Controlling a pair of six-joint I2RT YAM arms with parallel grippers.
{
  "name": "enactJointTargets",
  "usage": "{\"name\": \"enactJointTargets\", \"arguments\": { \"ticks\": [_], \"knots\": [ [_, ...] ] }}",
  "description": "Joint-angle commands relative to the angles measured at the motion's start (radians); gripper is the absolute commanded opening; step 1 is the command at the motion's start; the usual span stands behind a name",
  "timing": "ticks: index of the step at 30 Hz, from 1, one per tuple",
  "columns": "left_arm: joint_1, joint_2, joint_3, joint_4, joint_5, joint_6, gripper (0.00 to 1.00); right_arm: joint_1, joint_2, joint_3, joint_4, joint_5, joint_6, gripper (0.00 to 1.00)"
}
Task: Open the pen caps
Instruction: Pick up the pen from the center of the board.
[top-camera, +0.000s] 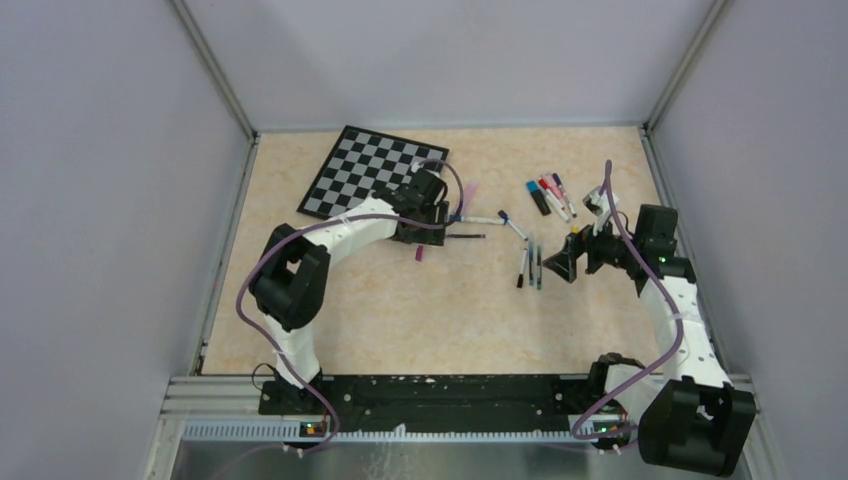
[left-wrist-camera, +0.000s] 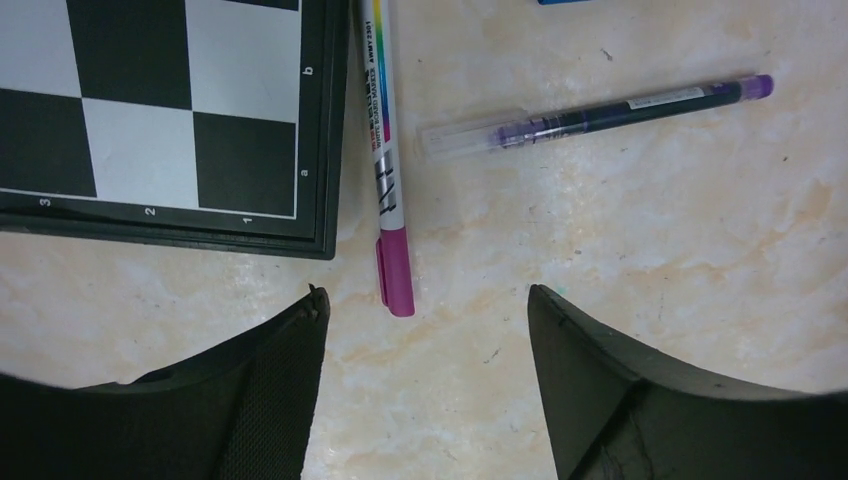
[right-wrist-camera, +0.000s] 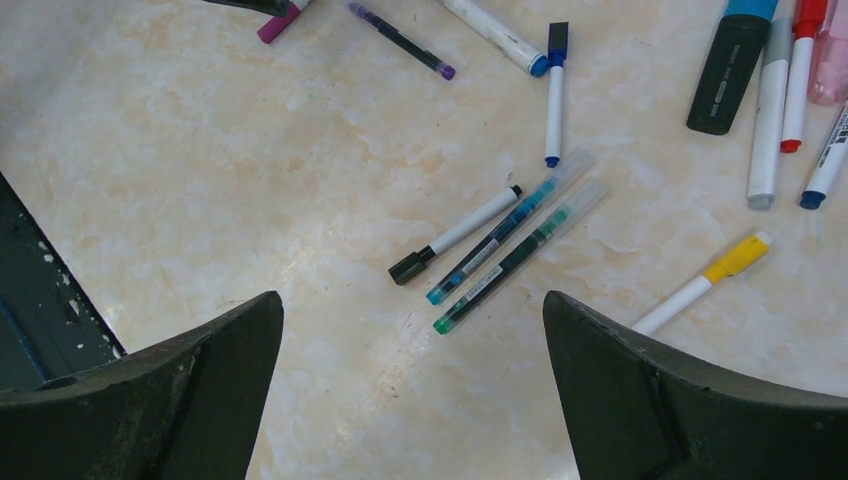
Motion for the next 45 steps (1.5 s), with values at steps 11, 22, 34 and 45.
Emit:
{"name": "enactJointTargets", "arguments": {
  "ticks": [11, 22, 34, 45],
  "knots": [
    [-0.008, 0.133, 0.122, -0.058, -0.07, 0.116, 0.51, -0.002, -0.003, 0.003, 0.035, 0.005, -0.049, 0.99],
    [-0.008, 0.188, 0.155, -0.062, -0.08, 0.13, 0.33, -0.009, 0.003, 0.0, 0.031, 0.001, -0.059, 0.99],
    [-0.007, 0.228, 0.17, -0.075, -0.101, 0.137, 0.27, -0.014, 0.003, 0.0, 0.026, -0.003, -0.066, 0.99],
    [-0.007, 0.224, 0.141, -0.095, -0.062, 0.12, 0.11, -0.018, -0.001, 0.003, 0.02, -0.011, -0.07, 0.99]
  ]
}}
